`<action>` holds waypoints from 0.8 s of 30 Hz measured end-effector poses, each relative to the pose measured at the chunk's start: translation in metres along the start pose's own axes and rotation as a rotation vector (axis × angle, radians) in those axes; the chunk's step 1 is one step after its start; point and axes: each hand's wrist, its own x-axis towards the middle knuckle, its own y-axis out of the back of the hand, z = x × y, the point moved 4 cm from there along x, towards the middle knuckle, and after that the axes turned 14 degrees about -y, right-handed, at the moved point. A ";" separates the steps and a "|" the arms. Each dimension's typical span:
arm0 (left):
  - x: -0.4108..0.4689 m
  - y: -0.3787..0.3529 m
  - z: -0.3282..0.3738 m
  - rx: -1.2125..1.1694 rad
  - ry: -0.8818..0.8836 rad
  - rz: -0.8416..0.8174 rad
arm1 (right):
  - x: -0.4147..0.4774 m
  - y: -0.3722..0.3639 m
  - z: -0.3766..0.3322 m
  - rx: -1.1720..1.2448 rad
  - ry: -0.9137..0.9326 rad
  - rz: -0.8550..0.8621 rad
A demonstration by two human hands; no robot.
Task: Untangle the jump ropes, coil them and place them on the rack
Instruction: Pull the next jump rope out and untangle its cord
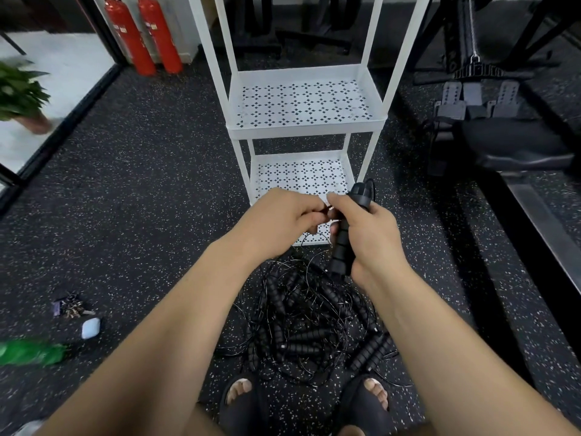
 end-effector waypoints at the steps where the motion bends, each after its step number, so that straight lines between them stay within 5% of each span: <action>1: 0.000 -0.003 0.000 -0.011 0.000 -0.008 | 0.000 0.000 -0.002 0.000 0.008 0.001; 6: -0.001 -0.021 -0.019 -0.193 0.128 0.008 | -0.005 0.000 -0.011 0.048 0.030 -0.030; 11: -0.018 -0.064 -0.073 -0.087 0.256 -0.187 | -0.011 0.006 -0.026 0.102 0.060 -0.047; 24: -0.076 -0.125 -0.146 -0.088 0.502 -0.223 | -0.024 0.018 -0.044 0.150 0.115 -0.060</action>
